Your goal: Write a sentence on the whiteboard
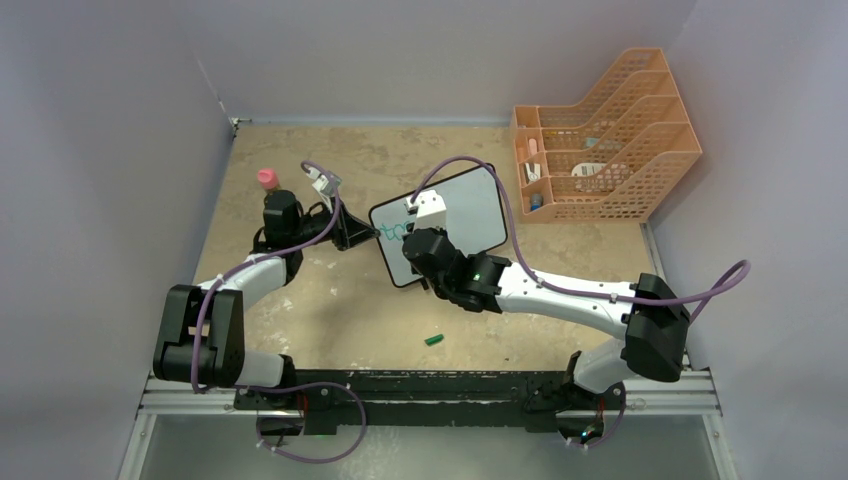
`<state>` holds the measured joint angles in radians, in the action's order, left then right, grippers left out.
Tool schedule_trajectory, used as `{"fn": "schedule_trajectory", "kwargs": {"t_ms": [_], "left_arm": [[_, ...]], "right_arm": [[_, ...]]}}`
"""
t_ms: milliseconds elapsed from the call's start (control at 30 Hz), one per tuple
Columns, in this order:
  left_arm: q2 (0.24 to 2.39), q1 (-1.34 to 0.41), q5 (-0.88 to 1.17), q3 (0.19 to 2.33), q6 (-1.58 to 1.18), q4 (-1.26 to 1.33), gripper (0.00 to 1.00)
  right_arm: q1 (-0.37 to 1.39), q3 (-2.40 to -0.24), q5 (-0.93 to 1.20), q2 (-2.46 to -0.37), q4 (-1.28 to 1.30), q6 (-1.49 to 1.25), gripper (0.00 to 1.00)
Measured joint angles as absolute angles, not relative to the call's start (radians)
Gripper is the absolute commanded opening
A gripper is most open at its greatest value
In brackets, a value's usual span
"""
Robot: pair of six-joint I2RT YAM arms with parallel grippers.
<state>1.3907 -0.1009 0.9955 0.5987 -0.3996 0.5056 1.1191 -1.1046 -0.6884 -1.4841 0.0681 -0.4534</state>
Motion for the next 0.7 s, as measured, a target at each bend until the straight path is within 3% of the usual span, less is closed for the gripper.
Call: {"fn": "schedule_trajectory", "kwargs": {"t_ms": [700], "left_arm": [[1.391,-0.101,0.994,0.599,-0.399,0.505,0.0]], "right_arm": [[1.11,-1.09,-0.705,-1.473,0.086,-0.456,0.0]]}}
